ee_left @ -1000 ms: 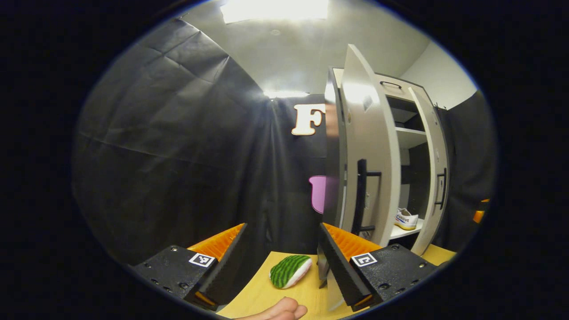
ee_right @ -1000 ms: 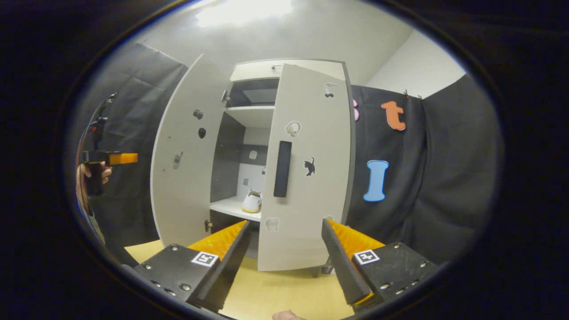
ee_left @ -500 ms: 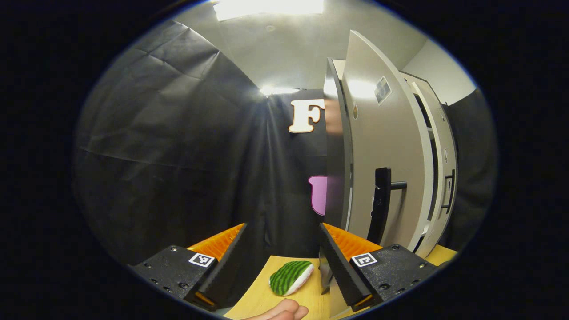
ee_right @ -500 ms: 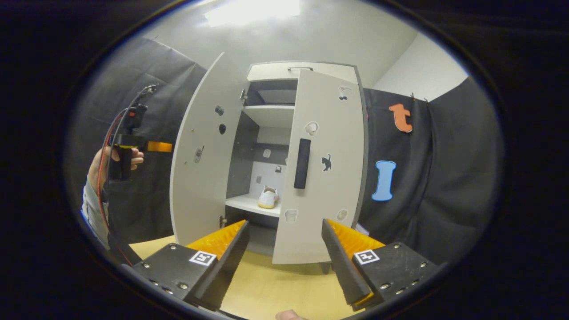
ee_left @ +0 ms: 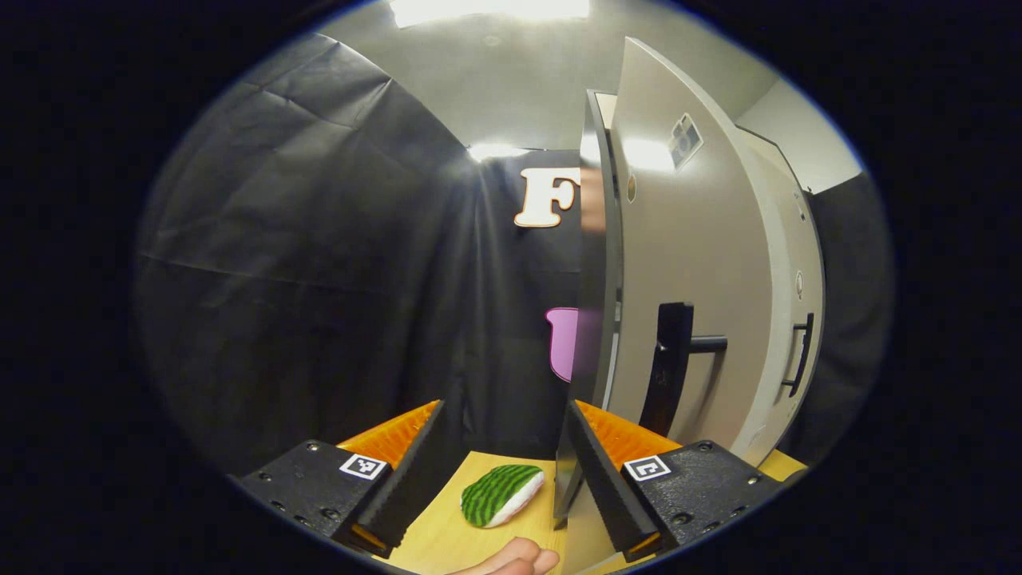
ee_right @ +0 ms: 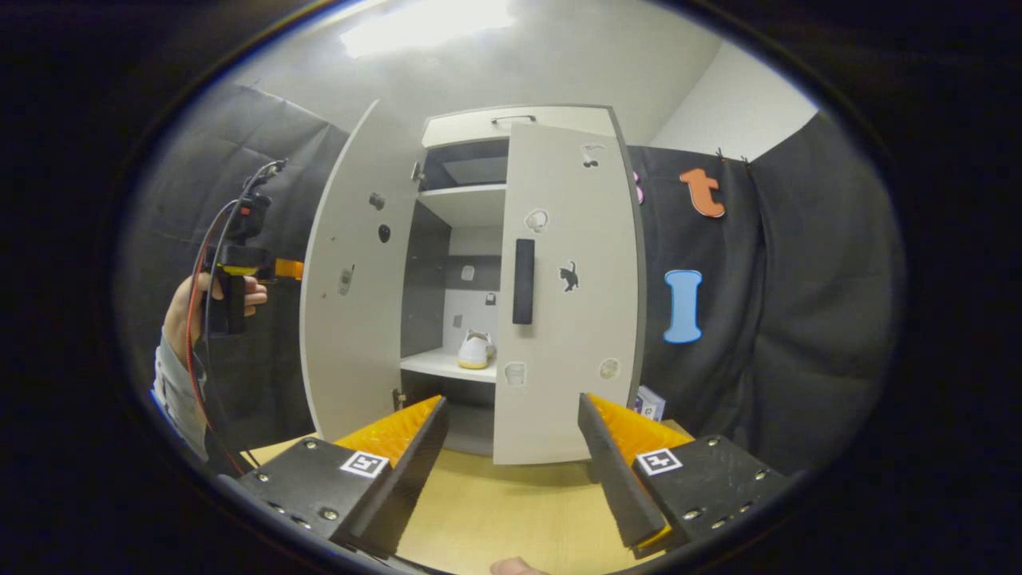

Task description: Grab one shoe with the right hand and put it into the shoe cabinet, grab the other shoe with the left hand and put it into the shoe cabinet; then close the right door with the right hand and the left door with the left hand.

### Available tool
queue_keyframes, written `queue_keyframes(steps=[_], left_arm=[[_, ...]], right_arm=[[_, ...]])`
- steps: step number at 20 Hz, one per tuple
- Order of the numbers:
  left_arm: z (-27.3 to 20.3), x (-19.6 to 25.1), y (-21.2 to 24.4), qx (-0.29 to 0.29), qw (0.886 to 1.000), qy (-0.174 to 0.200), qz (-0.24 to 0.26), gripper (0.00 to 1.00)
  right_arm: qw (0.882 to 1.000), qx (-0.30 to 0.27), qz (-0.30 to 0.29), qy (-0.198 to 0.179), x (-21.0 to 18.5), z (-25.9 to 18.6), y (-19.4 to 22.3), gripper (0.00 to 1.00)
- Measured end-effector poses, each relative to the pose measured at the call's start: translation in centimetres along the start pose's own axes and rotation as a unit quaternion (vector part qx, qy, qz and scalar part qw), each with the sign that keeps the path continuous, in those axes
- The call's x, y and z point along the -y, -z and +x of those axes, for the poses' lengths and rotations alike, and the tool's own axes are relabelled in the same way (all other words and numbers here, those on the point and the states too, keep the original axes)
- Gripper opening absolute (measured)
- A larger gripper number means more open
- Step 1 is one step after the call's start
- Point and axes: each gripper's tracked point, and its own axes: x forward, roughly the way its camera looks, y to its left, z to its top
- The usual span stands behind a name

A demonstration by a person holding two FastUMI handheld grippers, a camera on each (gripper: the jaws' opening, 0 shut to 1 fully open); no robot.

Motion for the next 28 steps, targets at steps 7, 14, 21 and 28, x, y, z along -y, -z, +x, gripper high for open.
queue_keyframes(steps=[7, 14, 21, 28], left_arm=[[-0.2, 5.3, 0.9, -0.018, 0.999, 0.047, -0.006, 0.97], [0.3, 8.1, 1.0, -0.021, 0.998, 0.064, -0.007, 0.92], [1.1, 9.9, 0.6, -0.022, 0.997, 0.078, -0.019, 0.87], [0.1, 12.5, 2.5, -0.063, 0.99, 0.126, -0.002, 0.95]], right_arm=[[1.0, 0.007, 0.016, 0.014, 1.5, 0.1, 0.5, 0.96], [0.999, 0.012, 0.028, 0.04, 3.6, -0.6, 0.9, 0.97], [0.998, 0.018, 0.04, 0.054, 5.7, -1.3, 1.2, 0.97], [0.997, 0.012, 0.051, 0.062, 7.2, -1.4, 1.8, 0.96]])
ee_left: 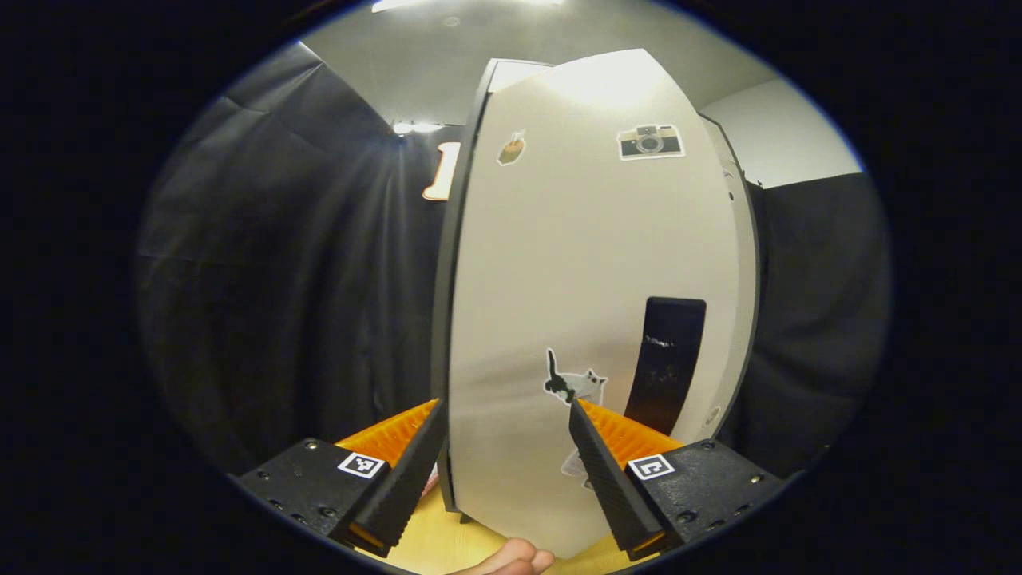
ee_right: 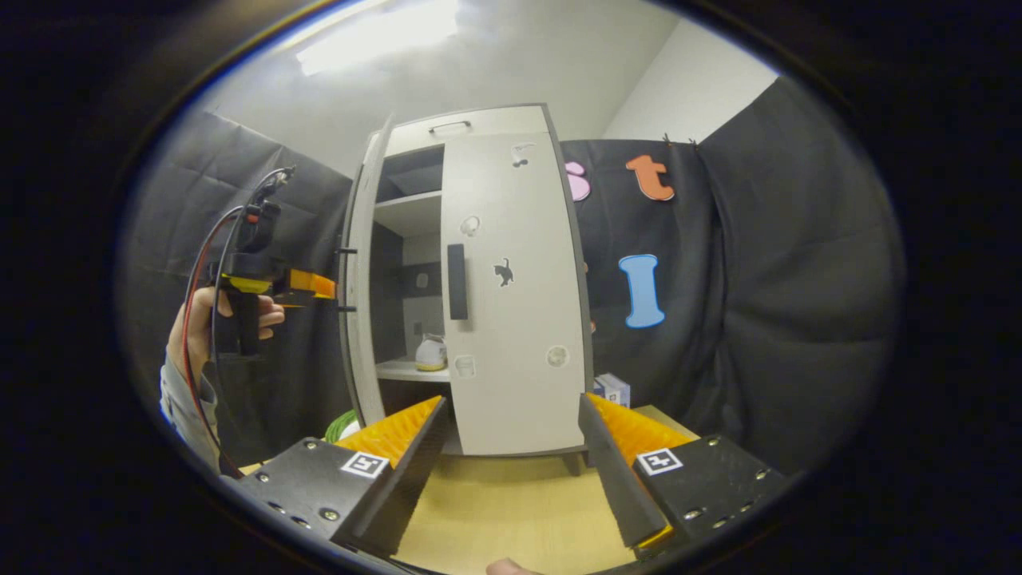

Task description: Grab one shoe with the right hand and put it into the shoe cabinet, grab the other shoe with the left hand and put it into the shoe cabinet; then close the right door with the right hand and the left door with the left hand.

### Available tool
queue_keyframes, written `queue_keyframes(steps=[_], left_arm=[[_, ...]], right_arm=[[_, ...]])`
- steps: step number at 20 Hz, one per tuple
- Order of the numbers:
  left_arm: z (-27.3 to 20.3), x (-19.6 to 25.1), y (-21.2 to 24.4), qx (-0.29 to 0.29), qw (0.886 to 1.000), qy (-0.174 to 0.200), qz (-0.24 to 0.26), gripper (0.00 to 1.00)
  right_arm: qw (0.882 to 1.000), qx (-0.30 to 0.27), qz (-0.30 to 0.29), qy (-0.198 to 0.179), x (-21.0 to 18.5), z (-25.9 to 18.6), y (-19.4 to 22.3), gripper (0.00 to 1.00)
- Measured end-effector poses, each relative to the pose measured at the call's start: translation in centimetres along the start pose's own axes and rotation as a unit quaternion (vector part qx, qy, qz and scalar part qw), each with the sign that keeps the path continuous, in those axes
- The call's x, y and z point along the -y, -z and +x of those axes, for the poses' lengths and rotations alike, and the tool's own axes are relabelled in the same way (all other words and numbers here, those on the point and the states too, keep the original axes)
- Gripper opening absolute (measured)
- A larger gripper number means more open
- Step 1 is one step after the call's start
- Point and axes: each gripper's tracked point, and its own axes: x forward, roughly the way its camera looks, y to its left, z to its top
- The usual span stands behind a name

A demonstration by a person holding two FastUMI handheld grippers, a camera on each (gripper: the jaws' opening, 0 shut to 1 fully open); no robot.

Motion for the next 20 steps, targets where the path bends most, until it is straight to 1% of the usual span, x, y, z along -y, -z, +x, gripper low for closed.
queue_keyframes(steps=[1, 2, 4, 5, 6, 11, 12, 13, 18, 20], left_arm=[[-0.4, -0.2, 0.6, -0.006, 1.0, -0.002, 0.006, 0.91], [-1.3, -0.4, 1.1, -0.006, 1.0, -0.003, 0.01, 0.95], [-3.3, -0.5, 1.5, -0.009, 1.0, -0.001, 0.018, 0.95], [-4.3, -0.3, 1.5, -0.008, 1.0, -0.002, 0.019, 0.92], [-5.0, -0.3, 1.5, -0.007, 1.0, -0.002, 0.021, 0.96], [-7.7, -1.0, 1.9, 0.0, 0.999, -0.022, 0.029, 0.96], [-8.3, -1.2, 2.0, 0.001, 0.999, -0.026, 0.028, 0.99], [-8.9, -1.3, 2.1, 0.003, 0.999, -0.029, 0.027, 0.96], [-12.2, -1.3, 2.4, 0.017, 0.999, -0.026, 0.027, 0.96], [-13.4, -1.0, 2.8, 0.019, 0.999, -0.021, 0.016, 0.96]], right_arm=[[1.0, 0.0, -0.002, 0.003, 0.2, -0.1, -0.1, 0.96], [1.0, -0.001, -0.005, 0.006, 0.2, -0.1, 0.1, 0.96], [1.0, -0.004, -0.009, 0.006, 0.2, -0.3, 0.1, 0.96], [1.0, -0.005, -0.01, 0.005, 0.1, -0.4, 0.1, 0.96], [1.0, -0.005, -0.011, 0.004, 0.1, -0.4, 0.1, 0.96], [1.0, -0.003, -0.017, -0.004, -0.3, -0.4, 0.0, 0.97], [1.0, -0.003, -0.019, -0.001, -0.2, -0.4, 0.1, 0.97], [1.0, -0.005, -0.019, 0.004, 0.0, -0.4, 0.1, 0.96], [1.0, -0.01, -0.018, 0.006, -0.1, -0.3, 0.2, 0.97], [1.0, -0.012, -0.024, 0.004, -0.1, -0.2, 0.2, 0.96]])
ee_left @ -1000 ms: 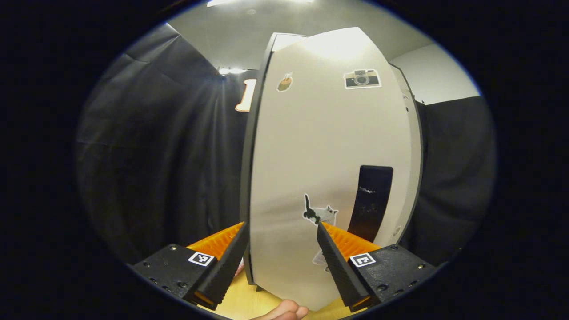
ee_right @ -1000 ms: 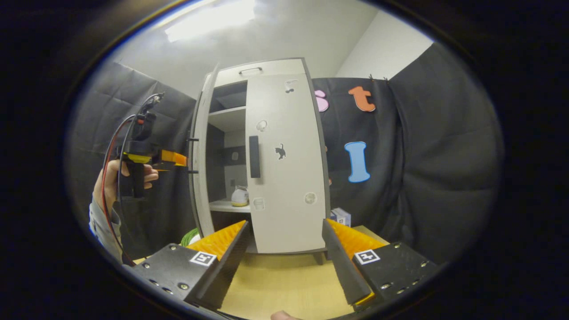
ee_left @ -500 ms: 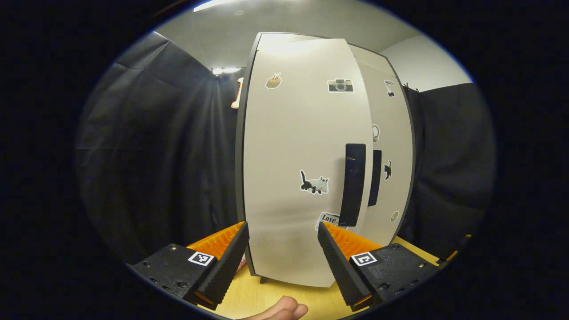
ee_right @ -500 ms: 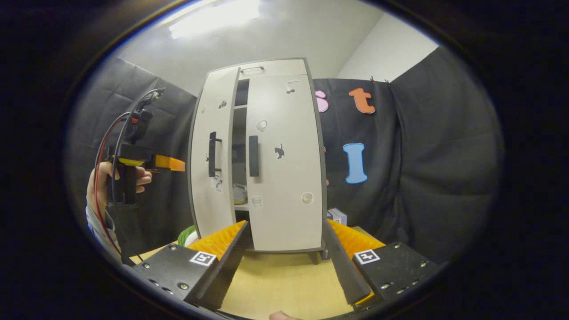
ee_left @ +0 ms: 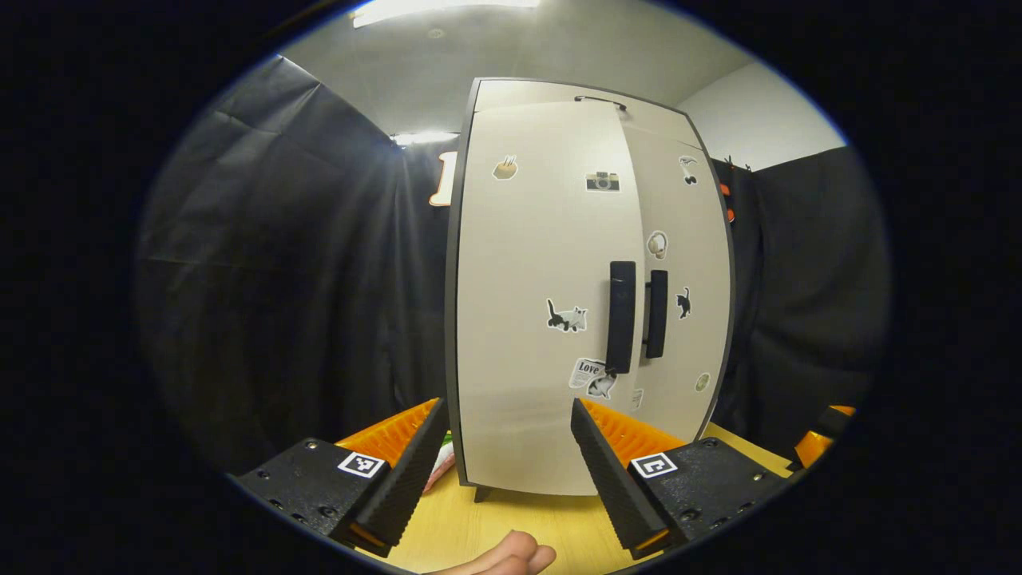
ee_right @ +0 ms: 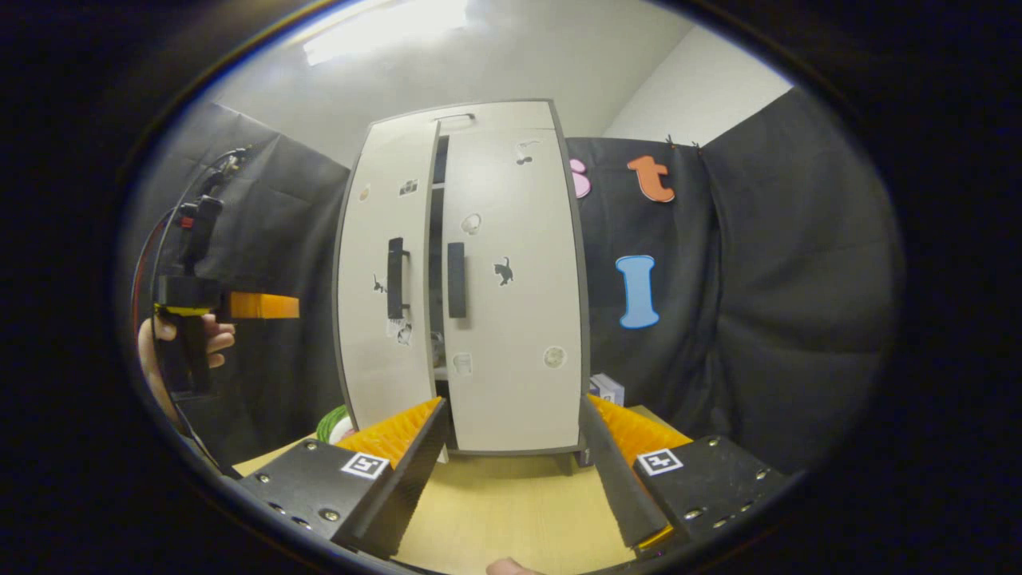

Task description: Grab one shoe with the right hand and put it into the shoe cabinet, grab the other shoe with the left hand and put it into the shoe cabinet; then close the right door with the right hand and the left door with the left hand.

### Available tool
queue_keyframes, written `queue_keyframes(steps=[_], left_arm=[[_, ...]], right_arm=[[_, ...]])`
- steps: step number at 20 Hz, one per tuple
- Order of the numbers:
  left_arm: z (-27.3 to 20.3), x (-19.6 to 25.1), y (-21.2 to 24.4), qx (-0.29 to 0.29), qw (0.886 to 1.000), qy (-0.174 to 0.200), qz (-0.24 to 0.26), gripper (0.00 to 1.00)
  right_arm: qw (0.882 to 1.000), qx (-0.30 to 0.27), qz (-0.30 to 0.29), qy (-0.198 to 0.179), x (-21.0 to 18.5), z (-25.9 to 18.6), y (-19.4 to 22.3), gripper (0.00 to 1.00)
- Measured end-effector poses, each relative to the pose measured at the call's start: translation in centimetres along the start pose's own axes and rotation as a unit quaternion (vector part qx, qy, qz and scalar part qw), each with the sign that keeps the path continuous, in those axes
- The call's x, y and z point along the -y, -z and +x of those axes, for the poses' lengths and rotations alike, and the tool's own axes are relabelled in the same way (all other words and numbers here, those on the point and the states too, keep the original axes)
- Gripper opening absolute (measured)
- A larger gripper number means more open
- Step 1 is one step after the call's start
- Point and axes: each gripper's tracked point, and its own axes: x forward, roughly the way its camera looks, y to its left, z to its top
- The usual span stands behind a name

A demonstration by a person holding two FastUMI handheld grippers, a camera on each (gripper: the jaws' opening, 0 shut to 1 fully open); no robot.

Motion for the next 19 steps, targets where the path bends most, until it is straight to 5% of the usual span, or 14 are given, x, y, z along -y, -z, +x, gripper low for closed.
queue_keyframes(steps=[10, 19], left_arm=[[-5.3, -0.2, 3.5, 0.0, 1.0, -0.011, 0.001, 0.96], [-8.5, 2.6, 3.6, 0.019, 0.999, 0.031, 0.01, 0.96]], right_arm=[[0.999, -0.021, 0.001, -0.026, -0.4, 0.5, -0.9, 0.97], [0.999, -0.024, -0.017, -0.012, 1.1, 0.1, 0.3, 0.97]])
